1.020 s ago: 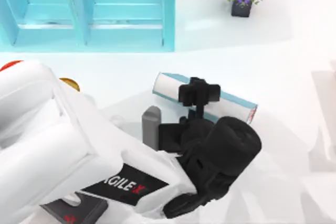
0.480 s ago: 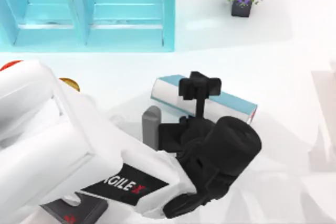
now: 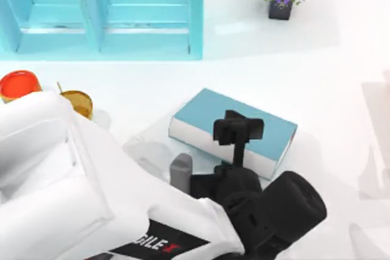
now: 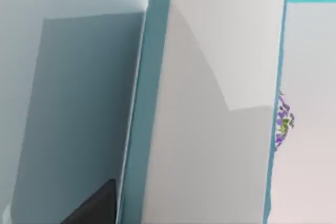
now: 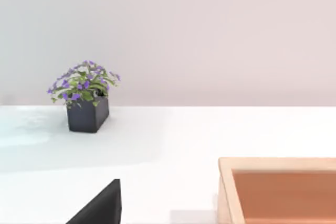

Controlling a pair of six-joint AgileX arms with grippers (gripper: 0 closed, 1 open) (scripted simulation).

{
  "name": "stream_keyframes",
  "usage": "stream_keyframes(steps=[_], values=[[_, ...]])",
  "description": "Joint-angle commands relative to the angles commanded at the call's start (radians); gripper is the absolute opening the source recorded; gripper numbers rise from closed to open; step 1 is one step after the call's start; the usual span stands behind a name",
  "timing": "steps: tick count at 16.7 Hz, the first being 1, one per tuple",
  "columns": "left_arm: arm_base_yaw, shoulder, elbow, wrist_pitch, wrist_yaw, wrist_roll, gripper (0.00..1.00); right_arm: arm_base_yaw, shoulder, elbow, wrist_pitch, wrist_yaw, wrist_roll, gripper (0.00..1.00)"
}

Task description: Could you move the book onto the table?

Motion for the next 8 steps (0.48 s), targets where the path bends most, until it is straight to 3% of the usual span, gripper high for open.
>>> stream_keyframes(steps=[8], values=[[-0.218, -0.073, 0.017, -0.497, -0.123, -0.450, 1.00, 0.000, 0.000, 0.000, 0.000, 0.000, 0.000, 1.00]])
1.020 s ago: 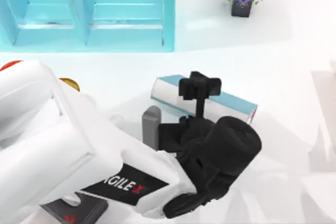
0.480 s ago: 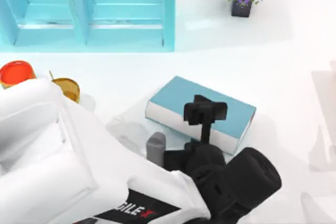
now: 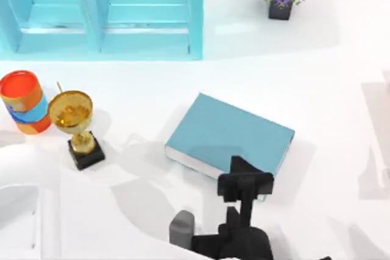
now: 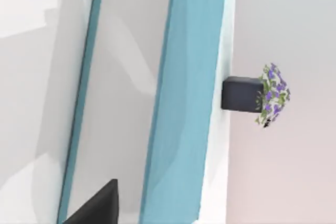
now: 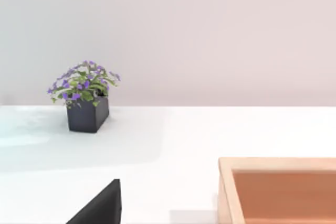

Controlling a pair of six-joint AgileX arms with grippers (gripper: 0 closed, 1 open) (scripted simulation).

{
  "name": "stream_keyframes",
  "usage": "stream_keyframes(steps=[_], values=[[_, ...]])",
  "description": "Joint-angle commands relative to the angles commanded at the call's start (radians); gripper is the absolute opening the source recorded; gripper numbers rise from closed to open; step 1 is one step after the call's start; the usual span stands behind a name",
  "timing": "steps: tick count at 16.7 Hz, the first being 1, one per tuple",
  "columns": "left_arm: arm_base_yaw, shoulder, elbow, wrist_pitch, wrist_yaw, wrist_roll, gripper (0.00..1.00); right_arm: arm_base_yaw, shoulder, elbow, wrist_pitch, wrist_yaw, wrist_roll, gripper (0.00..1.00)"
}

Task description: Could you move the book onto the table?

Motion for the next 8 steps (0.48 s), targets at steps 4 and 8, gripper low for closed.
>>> stream_keyframes(steps=[4, 8], values=[[-0.074, -0.034, 0.003, -0.188, -0.049, -0.171, 1.00, 0.000, 0.000, 0.000, 0.000, 0.000, 0.000, 1.00], [-0.095, -0.044, 0.001, -0.249, -0.070, -0.224, 1.00, 0.000, 0.000, 0.000, 0.000, 0.000, 0.000, 1.00]])
